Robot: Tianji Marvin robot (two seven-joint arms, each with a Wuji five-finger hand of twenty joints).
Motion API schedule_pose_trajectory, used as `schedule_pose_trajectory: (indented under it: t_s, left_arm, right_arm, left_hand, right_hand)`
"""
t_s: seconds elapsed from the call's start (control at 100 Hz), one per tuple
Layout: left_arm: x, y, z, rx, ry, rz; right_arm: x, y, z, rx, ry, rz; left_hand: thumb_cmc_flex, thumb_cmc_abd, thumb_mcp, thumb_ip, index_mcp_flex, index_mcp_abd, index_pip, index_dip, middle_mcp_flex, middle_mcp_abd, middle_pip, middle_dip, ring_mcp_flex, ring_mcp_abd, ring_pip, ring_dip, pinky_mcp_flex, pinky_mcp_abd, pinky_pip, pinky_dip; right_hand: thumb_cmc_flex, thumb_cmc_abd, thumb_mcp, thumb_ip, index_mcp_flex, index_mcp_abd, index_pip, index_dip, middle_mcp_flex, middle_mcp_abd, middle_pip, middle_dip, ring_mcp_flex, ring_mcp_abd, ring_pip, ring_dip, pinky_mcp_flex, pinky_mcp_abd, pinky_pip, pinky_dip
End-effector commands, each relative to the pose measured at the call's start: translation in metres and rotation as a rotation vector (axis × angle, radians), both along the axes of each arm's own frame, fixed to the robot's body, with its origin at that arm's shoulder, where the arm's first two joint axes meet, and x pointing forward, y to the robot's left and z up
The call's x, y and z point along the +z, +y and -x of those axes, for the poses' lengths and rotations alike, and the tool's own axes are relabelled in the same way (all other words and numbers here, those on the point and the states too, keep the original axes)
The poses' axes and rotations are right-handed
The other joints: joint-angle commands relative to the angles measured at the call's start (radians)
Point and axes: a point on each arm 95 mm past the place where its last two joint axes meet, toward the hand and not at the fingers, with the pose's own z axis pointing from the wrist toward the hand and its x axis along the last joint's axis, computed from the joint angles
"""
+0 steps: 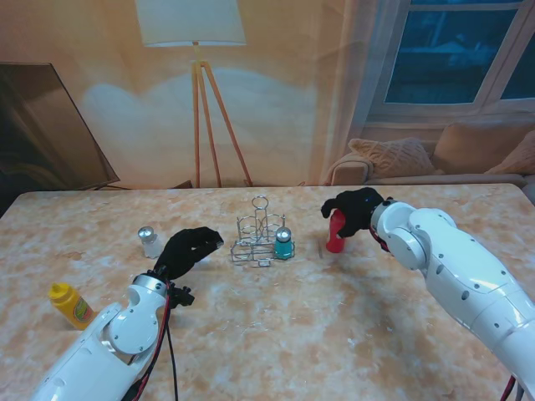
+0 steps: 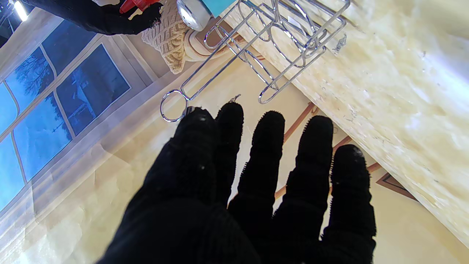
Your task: Place the seasoning bottles into the rack
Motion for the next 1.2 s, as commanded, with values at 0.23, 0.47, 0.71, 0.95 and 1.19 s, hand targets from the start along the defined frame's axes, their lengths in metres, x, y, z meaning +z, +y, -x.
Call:
schedule_pose_trajectory:
  t_s: [0.23,0.47,0.71,0.95,1.19]
  left_arm:
    - [-0.001,-0.001,0.001,-0.006,0.009,-0.001]
    - [-0.002,-0.001,0.0,-0.008,0.011,-0.002]
    - [-0.001,-0.001,0.0,-0.007,0.011,-0.002]
    - [-0.001,-0.001,0.0,-0.008,0.012,-0.002]
    - [-0.001,-0.002,0.0,-0.008,0.012,-0.001]
  right_arm:
    - [-0.008,0.006,-0.003,-0.001,0.021,0.002]
    - [-0.013,0.007,-0.006,-0.006,0.019,-0.01]
    - [-0.016,0.008,-0.006,-0.017,0.017,-0.028]
    - [-0.016,0.009,-0.008,-0.033,0.014,-0.061]
    - [-0.014,0.008,-0.008,-0.042,0.009,-0.088]
  left_hand:
    - [0.031,0.006,-0.012,0.008,-0.02,-0.003,-0.001,0.0,0.003,-0.002,0.001,0.006,-0.001,0.005,-0.015,0.023,-0.006,0.01,-0.004,0.021]
    - [0.031,0.007,-0.012,0.007,-0.021,-0.004,-0.002,0.0,0.004,-0.002,0.002,0.007,0.0,0.005,-0.014,0.023,-0.005,0.009,-0.003,0.021]
    - [0.031,0.008,-0.012,0.007,-0.021,-0.003,-0.003,0.0,0.003,-0.003,0.001,0.006,-0.001,0.005,-0.014,0.023,-0.006,0.01,-0.003,0.021]
    - [0.031,0.007,-0.013,0.007,-0.021,-0.004,-0.003,0.0,0.003,-0.002,0.001,0.006,0.0,0.005,-0.014,0.024,-0.005,0.01,-0.003,0.021]
    - [0.032,0.006,-0.012,0.008,-0.02,-0.002,-0.002,0.0,0.005,-0.002,0.002,0.007,0.001,0.006,-0.013,0.024,-0.004,0.009,-0.002,0.021]
  right_hand:
    - [0.085,-0.057,0.06,-0.017,0.074,-0.031,0.081,0.029,0.061,-0.046,0.085,0.084,0.084,-0.073,0.088,0.075,0.079,-0.044,0.037,0.044]
    - [0.147,-0.069,0.068,-0.061,0.159,-0.033,0.186,0.086,0.133,-0.111,0.168,0.143,0.156,-0.136,0.178,0.144,0.147,-0.083,0.05,0.076]
    - [0.228,-0.101,0.037,-0.181,0.217,-0.169,0.403,0.084,0.214,-0.18,0.239,0.242,0.233,-0.177,0.247,0.245,0.212,-0.119,0.053,0.103]
    - [0.334,-0.05,-0.008,-0.179,0.282,-0.268,0.501,0.059,0.327,-0.223,0.219,0.305,0.305,-0.214,0.306,0.253,0.28,-0.153,0.074,0.124]
    - [0.39,-0.013,-0.032,-0.159,0.344,-0.293,0.516,0.063,0.375,-0.251,0.226,0.3,0.341,-0.221,0.314,0.249,0.319,-0.164,0.081,0.129]
